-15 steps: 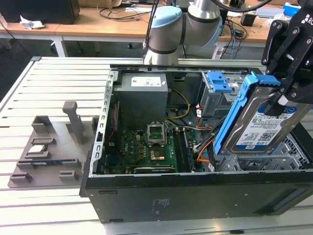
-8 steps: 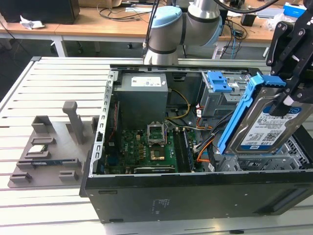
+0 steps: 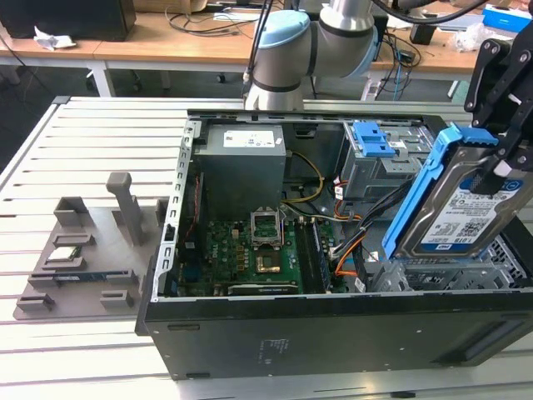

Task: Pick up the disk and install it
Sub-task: 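Pick up the disk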

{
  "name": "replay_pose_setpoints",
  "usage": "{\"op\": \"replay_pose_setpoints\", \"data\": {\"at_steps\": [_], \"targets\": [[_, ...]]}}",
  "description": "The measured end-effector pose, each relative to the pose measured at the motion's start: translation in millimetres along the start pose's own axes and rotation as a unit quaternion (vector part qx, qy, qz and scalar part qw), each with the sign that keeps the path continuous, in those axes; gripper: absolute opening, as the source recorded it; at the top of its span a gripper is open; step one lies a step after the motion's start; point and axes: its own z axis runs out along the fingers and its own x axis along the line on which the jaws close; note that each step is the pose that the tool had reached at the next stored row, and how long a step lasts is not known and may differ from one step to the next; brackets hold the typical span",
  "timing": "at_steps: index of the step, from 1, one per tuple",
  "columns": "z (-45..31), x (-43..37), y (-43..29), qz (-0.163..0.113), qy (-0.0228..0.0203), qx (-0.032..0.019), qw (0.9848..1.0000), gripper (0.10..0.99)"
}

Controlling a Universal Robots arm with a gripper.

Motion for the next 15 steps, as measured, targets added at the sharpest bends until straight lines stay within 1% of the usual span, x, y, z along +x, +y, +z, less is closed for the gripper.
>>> {"op": "replay_pose_setpoints", "data": {"at_steps": [7,8,10,15], "targets": [[-0.1,-9.8,-16.7,0.000,0.0001,-0.0004,1.0000,0.361],[-0.1,-10.9,-20.1,0.000,0.0001,-0.0005,1.0000,0.361],[-0.3,-11.1,-22.2,0.000,0.0002,-0.0005,1.0000,0.361],[-0.3,-11.1,-22.6,0.000,0.0002,-0.0005,1.0000,0.361]]}}
